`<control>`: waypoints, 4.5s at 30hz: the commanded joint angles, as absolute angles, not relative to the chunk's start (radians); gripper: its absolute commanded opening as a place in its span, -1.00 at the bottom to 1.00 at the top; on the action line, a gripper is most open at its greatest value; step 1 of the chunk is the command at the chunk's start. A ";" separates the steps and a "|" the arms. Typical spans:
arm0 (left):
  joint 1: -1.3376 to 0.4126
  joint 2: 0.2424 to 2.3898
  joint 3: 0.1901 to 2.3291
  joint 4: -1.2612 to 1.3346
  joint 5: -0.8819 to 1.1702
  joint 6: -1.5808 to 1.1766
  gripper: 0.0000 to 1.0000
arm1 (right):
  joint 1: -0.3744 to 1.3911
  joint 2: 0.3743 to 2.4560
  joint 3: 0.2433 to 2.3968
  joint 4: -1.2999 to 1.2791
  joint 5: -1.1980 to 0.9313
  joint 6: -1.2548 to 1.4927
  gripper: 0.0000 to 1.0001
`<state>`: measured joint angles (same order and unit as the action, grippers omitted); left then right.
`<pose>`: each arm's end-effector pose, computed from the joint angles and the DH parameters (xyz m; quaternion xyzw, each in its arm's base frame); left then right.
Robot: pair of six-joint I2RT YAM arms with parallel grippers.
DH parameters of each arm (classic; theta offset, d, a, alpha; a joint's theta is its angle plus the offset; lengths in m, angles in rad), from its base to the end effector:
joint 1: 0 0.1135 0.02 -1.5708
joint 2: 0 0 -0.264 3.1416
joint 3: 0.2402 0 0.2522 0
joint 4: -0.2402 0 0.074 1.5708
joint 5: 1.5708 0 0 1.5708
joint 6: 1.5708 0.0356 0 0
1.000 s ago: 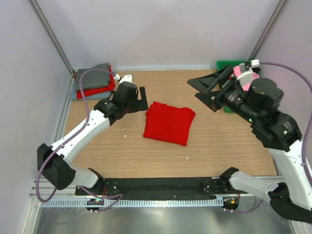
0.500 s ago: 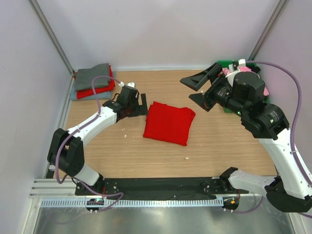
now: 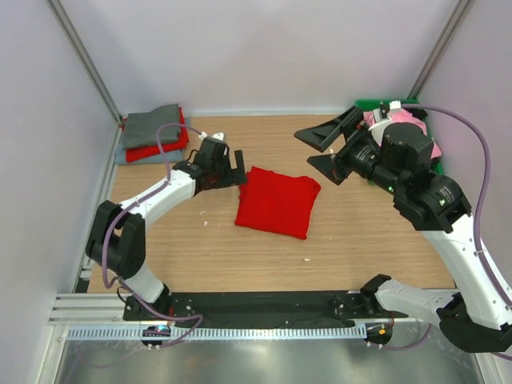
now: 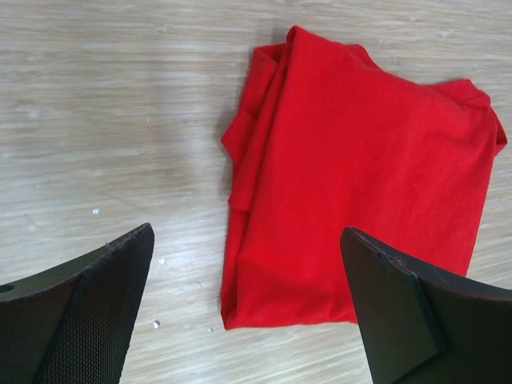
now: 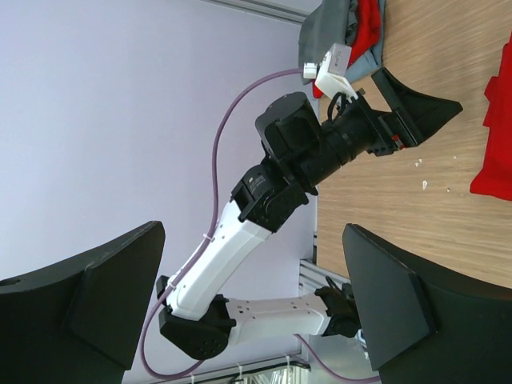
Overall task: Fold and stack the t-shirts
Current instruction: Fold the tshirt, then neatly place the folded tshirt to the corner
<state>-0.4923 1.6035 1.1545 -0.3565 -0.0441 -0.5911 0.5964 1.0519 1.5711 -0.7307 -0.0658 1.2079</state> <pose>0.3103 -0.1646 0.2461 -0.0540 0.9259 -0.1749 0.3304 0.1468 0.1025 0.4934 0.2143 0.7475 0.5088 0.3694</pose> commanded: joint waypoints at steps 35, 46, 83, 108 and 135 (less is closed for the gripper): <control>-0.390 2.119 1.307 0.043 0.491 -0.676 0.41 | 0.598 0.993 1.244 -0.710 -0.137 1.029 0.99; -0.434 2.189 1.292 0.184 0.600 -0.782 -1.00 | 0.594 0.977 1.236 -0.745 -0.135 1.019 0.99; -0.060 2.247 2.497 -1.036 0.428 -0.334 -1.00 | 0.592 0.546 0.750 -0.699 -0.290 0.867 0.99; 0.167 2.158 2.573 -0.563 0.574 -0.609 -1.00 | 0.591 0.377 0.446 -0.769 -0.227 0.890 0.99; 0.308 2.250 2.533 -0.426 0.716 -0.726 -1.00 | 0.591 0.486 0.413 -0.669 -0.241 0.931 0.99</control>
<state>0.3004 2.2326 2.5008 -0.5041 0.6674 -0.7254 0.5938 0.4843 0.4088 -0.7105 -0.2424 0.9230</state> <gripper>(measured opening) 0.044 0.996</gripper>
